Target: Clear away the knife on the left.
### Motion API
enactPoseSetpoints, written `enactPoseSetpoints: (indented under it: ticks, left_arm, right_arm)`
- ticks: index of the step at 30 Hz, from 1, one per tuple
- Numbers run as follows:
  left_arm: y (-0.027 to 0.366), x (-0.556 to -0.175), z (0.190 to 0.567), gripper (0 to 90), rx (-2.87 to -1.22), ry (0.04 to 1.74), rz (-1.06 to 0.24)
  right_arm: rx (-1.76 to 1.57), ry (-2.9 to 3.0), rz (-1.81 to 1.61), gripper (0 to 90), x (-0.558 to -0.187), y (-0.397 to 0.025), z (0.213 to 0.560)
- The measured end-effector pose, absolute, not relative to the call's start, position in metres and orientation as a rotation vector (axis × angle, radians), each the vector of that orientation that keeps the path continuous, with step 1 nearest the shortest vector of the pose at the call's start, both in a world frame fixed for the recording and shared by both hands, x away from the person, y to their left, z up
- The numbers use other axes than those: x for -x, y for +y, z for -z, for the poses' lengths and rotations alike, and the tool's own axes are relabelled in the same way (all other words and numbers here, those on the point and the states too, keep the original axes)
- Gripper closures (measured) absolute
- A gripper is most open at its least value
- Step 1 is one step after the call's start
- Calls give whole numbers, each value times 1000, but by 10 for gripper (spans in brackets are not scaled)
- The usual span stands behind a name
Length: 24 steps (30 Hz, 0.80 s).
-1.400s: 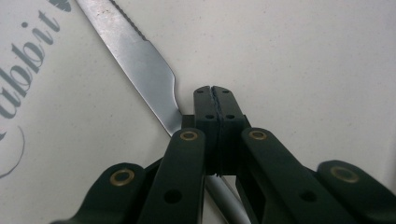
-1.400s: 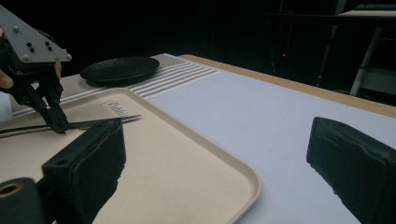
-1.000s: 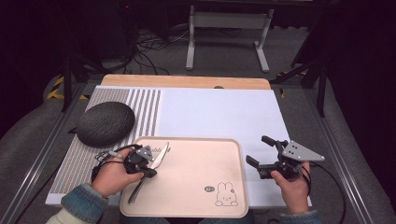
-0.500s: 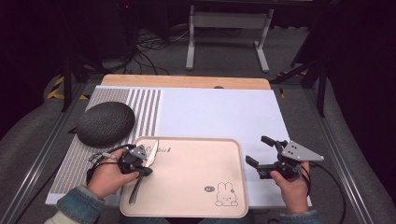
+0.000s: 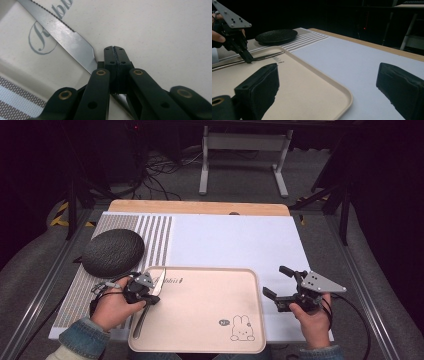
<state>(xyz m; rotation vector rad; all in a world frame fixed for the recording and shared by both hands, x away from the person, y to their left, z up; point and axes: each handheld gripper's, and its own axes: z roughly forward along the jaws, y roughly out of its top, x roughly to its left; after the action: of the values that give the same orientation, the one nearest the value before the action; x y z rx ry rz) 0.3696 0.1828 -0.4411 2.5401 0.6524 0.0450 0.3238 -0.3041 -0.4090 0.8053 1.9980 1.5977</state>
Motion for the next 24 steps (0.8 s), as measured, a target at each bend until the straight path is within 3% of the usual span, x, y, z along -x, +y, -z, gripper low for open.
enactPoseSetpoints:
  ticks: [24]
  left_arm:
    - [200, -372, 440, 900, -2525, 733, -86]
  right_arm:
    - [-805, 2002, -1595, 55, -324, -304, 409]
